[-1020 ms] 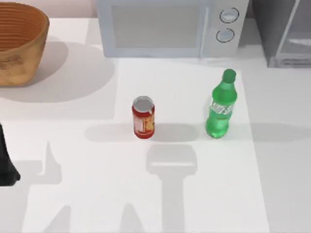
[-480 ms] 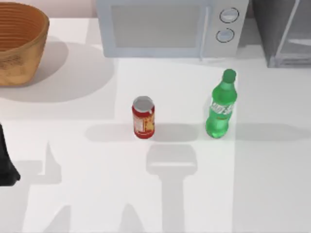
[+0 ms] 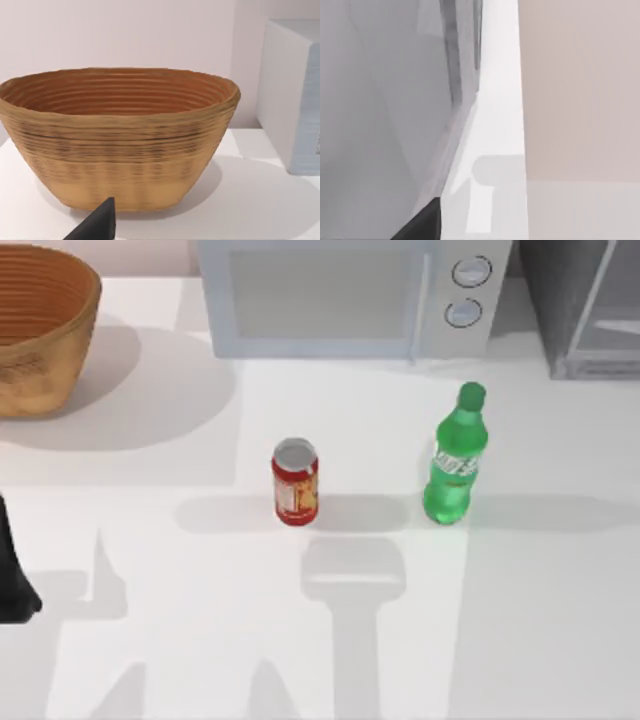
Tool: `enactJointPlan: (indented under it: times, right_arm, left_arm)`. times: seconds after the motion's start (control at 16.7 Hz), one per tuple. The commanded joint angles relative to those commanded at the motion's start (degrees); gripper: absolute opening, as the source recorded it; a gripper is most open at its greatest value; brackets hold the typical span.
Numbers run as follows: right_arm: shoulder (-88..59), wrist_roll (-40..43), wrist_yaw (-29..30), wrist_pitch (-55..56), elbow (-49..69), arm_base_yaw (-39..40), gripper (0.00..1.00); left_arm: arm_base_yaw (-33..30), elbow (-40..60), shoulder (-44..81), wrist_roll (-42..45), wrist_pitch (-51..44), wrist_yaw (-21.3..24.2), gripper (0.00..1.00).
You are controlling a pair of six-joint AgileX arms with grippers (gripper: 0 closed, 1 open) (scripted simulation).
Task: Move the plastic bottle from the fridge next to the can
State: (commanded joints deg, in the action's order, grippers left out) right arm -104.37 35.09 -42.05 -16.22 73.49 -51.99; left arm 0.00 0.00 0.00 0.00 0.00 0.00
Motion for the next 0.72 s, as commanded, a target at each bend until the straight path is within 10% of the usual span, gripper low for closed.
enactJointPlan:
  times: [0.72]
  right_arm:
    - [9.4,-29.3,34.0,16.6,-13.9,44.5,1.00]
  left_arm:
    - [0.0,0.0,0.0,0.0,0.0,0.0,1.00]
